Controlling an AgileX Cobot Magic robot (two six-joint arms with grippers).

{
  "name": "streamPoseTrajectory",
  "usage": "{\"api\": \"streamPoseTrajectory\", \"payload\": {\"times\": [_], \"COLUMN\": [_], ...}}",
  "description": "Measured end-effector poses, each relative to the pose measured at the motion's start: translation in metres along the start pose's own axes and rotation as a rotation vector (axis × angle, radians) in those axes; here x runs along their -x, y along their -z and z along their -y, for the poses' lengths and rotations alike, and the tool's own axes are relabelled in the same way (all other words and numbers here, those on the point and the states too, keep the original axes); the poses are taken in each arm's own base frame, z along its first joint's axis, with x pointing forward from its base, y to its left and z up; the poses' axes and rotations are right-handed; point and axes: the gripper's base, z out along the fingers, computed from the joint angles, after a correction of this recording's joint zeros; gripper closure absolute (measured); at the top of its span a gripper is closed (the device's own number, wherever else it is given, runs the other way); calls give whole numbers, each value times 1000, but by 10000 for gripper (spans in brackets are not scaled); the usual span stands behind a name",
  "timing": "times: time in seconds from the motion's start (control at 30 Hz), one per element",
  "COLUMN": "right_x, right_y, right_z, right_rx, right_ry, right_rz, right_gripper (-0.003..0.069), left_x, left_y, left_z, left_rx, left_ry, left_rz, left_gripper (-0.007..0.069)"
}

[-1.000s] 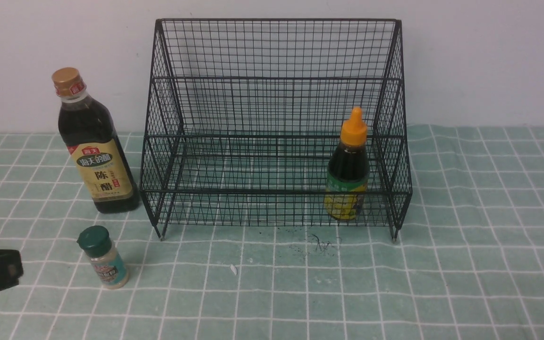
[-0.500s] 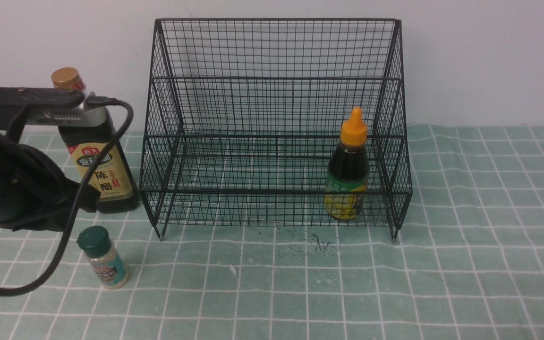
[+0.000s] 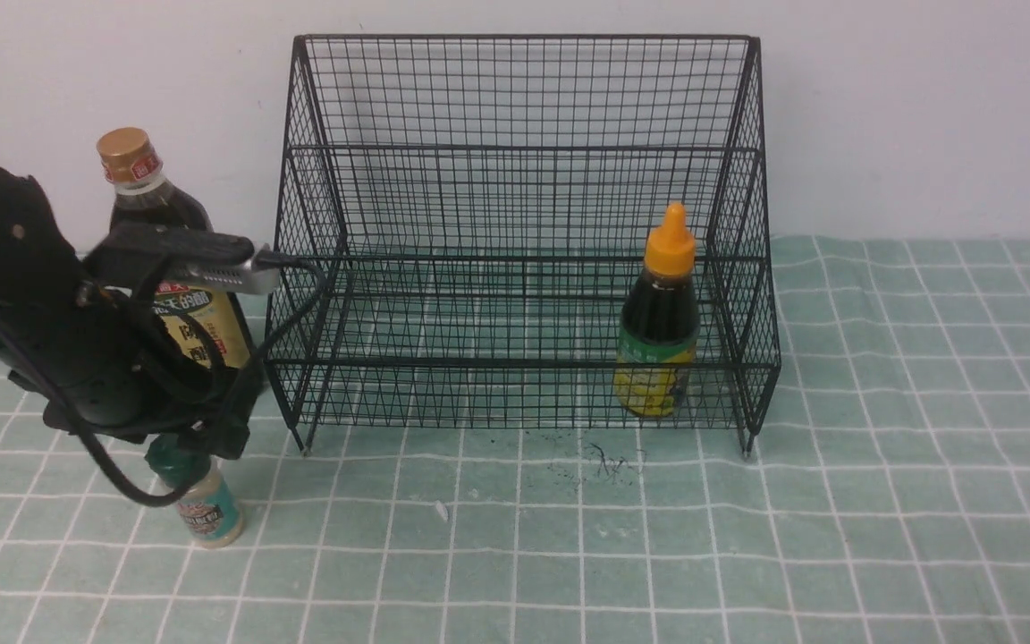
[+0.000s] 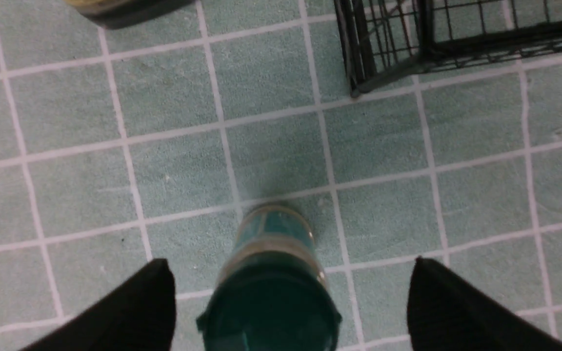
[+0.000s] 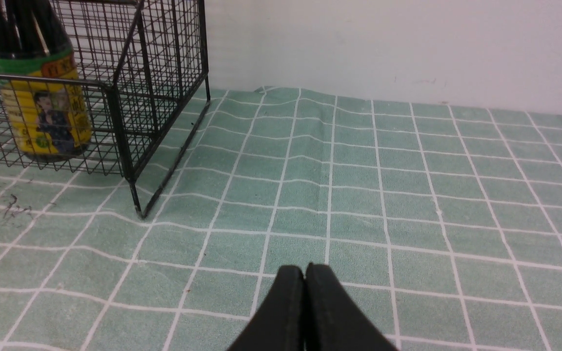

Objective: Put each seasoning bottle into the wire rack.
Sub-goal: Use the left arm to grab the condiment bottle closest to it, then use the left arm to put the condiment bottle back on the shelf

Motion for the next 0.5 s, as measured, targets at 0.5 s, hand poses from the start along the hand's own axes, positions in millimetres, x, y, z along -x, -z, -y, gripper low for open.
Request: {"api": "streamPoseTrajectory", "payload": {"times": [0.5], "right_x": [0], "right_y": [0], "right_z": [0], "right_rx": [0], "right_ry": [-1], "right_rz": [0], "right_gripper": [672], "left_x": [4], "left_y": [3], "left_z": [-3], "left_rx": [17], "left_ry": [-18], "left_rz": [-160], "left_gripper": [289]}}
